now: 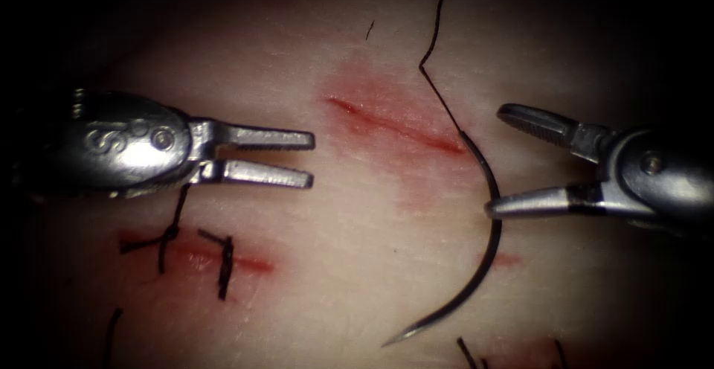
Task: Wound Closure
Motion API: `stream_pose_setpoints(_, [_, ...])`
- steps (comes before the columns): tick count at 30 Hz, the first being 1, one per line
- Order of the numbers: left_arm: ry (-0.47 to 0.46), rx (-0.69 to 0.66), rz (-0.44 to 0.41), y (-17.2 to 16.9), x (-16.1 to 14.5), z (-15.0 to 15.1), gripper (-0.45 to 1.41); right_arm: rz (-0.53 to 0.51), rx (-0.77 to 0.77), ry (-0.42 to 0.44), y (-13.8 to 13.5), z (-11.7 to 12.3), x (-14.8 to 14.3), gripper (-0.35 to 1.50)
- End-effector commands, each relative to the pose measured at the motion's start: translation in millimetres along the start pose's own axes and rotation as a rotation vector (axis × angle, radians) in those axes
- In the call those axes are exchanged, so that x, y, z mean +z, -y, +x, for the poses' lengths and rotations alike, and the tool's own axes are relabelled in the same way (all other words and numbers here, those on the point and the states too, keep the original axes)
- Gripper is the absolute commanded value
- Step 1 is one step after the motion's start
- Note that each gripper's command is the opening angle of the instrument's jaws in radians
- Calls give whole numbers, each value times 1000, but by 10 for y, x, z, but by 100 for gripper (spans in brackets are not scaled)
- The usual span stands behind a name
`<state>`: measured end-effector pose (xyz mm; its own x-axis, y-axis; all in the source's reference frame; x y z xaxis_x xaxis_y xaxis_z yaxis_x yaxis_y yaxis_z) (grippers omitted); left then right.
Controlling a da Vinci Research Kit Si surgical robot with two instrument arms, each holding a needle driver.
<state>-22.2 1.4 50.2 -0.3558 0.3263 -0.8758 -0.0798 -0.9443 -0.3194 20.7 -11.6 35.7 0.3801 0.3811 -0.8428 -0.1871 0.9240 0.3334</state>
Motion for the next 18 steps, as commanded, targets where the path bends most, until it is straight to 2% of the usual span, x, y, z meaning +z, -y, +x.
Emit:
stream_pose_setpoints(1, [-1,0,0,0,7,-3,25,0,-6,-4,-2,4,9,87])
stream_pose_setpoints(11, [15,-10,16,-12,15,7,52,0,-10,-4,1,7,9,94])
stream_pose_setpoints(15, [55,-75,25,-25,26,14,72,2,-10,-4,2,7,7,94])
stream_pose_setpoints(18, [125,-126,52,-40,38,21,69,6,-10,-5,1,6,2,89])
